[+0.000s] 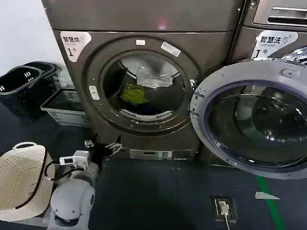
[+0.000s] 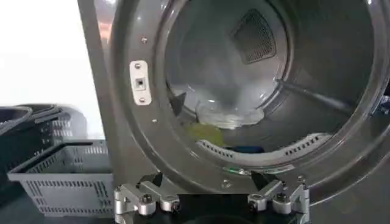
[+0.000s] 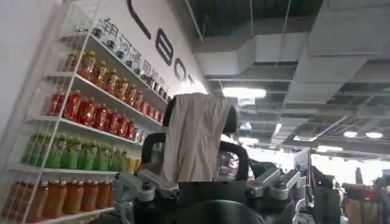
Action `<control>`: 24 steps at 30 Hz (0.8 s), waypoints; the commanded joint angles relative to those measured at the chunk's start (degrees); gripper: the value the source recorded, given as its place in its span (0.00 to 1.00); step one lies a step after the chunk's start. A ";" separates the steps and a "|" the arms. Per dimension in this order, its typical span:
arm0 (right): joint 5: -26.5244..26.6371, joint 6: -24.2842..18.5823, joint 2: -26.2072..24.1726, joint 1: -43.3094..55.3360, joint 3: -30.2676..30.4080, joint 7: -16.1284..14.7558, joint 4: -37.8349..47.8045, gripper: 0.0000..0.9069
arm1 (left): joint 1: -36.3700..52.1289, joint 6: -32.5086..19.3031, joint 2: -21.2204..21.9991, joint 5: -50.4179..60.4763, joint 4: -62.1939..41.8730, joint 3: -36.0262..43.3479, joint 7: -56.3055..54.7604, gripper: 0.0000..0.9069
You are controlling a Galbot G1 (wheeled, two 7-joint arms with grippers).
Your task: Grasp the clothes from the dryer.
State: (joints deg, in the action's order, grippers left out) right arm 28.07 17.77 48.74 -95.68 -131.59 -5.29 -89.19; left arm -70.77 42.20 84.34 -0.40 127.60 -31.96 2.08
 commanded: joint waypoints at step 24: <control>3.21 -2.37 0.89 -0.03 -0.79 2.36 0.01 1.00 | -0.10 2.80 0.14 0.38 -0.10 0.84 0.03 1.00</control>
State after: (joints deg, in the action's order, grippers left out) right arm 30.84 15.60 49.52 -95.77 -132.42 -3.07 -88.94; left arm -70.82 42.20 84.48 -0.06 127.54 -31.15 2.09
